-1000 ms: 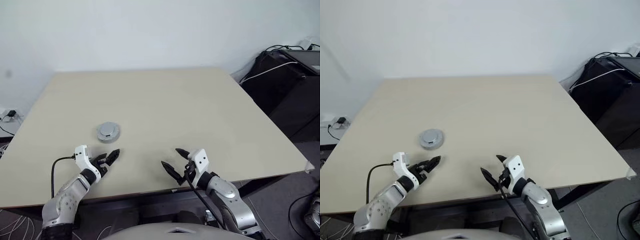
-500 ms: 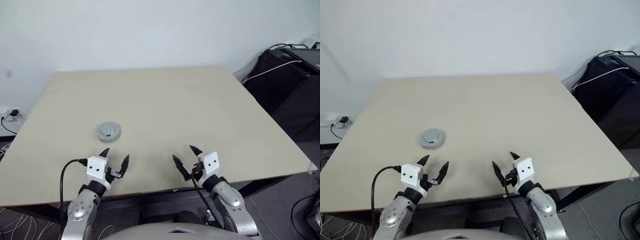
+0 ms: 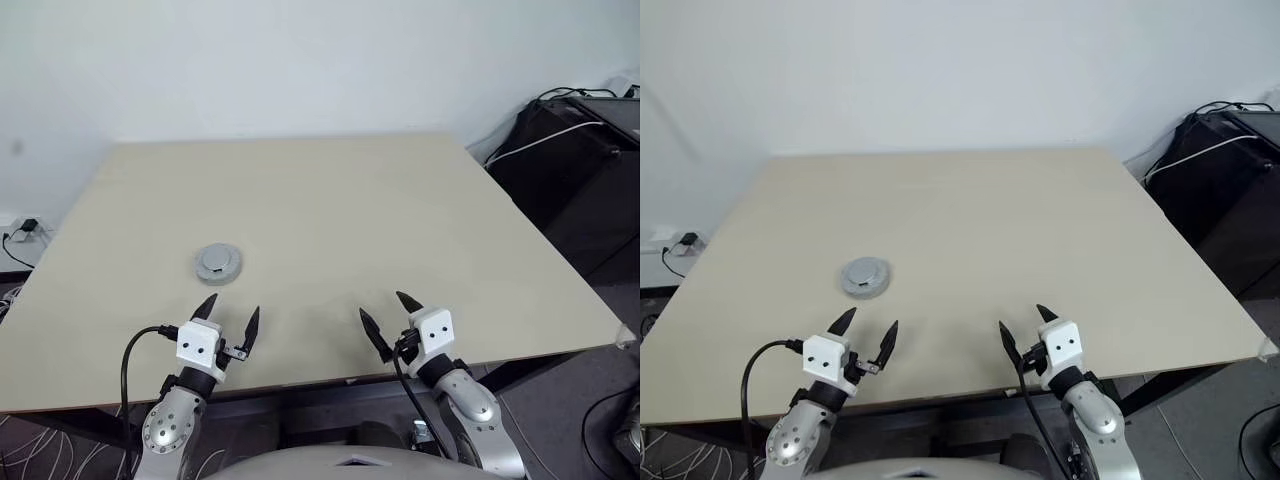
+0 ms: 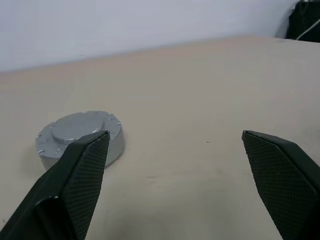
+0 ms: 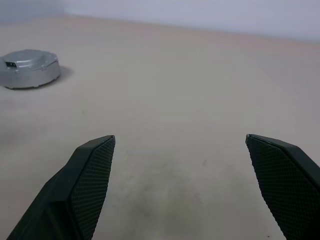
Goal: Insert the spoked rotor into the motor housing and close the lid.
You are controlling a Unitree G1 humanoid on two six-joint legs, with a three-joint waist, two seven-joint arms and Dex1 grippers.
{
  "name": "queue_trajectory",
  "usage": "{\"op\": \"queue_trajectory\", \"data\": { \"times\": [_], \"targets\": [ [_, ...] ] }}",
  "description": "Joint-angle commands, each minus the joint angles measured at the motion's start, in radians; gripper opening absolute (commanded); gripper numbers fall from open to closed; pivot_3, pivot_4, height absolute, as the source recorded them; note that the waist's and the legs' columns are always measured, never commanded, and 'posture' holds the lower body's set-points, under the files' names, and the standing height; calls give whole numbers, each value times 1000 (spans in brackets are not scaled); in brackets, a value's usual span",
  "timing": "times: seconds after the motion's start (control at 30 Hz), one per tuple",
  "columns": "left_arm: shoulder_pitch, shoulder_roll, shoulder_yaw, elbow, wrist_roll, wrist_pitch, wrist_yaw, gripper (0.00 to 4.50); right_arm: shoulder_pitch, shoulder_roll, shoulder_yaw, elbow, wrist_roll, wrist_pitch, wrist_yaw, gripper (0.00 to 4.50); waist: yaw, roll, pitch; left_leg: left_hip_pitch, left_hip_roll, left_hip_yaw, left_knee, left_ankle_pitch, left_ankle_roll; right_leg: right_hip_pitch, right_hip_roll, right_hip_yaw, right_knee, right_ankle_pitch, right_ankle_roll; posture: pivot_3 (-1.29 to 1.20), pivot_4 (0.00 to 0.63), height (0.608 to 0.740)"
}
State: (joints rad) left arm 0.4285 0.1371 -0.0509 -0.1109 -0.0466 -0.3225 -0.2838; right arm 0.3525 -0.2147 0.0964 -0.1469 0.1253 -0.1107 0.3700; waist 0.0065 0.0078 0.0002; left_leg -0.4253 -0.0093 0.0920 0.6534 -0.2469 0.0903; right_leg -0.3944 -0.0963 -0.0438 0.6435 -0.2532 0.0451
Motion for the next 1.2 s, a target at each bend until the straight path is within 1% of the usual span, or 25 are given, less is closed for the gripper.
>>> {"op": "queue_trajectory", "data": {
  "times": [0.03, 0.63, 1.2],
  "targets": [
    [-10, -9, -8, -16, -2, -16, 11, 4476, -3, 3, -8, -50, 13, 10, -4, 4500, 1, 0, 0, 0, 0, 0, 0, 0, 0, 0, 0, 0, 0, 0, 0, 0, 0, 740],
    [-24, -14, -20, 8, 1, -15, 10, 4476, -16, 9, -4, -81, 3, 47, -13, 4500, 7, 0, 0, 0, 0, 0, 2, 0, 0, 0, 0, -1, 0, 0, 0, 0, 0, 740],
    [-50, -17, -34, 34, 0, -21, 5, 4476, -17, 10, -10, -33, 1, 5, -2, 4500, 7, 0, 0, 0, 0, 0, 3, 0, 0, 1, 0, -1, 1, 0, 0, 0, 0, 740]
  ]
}}
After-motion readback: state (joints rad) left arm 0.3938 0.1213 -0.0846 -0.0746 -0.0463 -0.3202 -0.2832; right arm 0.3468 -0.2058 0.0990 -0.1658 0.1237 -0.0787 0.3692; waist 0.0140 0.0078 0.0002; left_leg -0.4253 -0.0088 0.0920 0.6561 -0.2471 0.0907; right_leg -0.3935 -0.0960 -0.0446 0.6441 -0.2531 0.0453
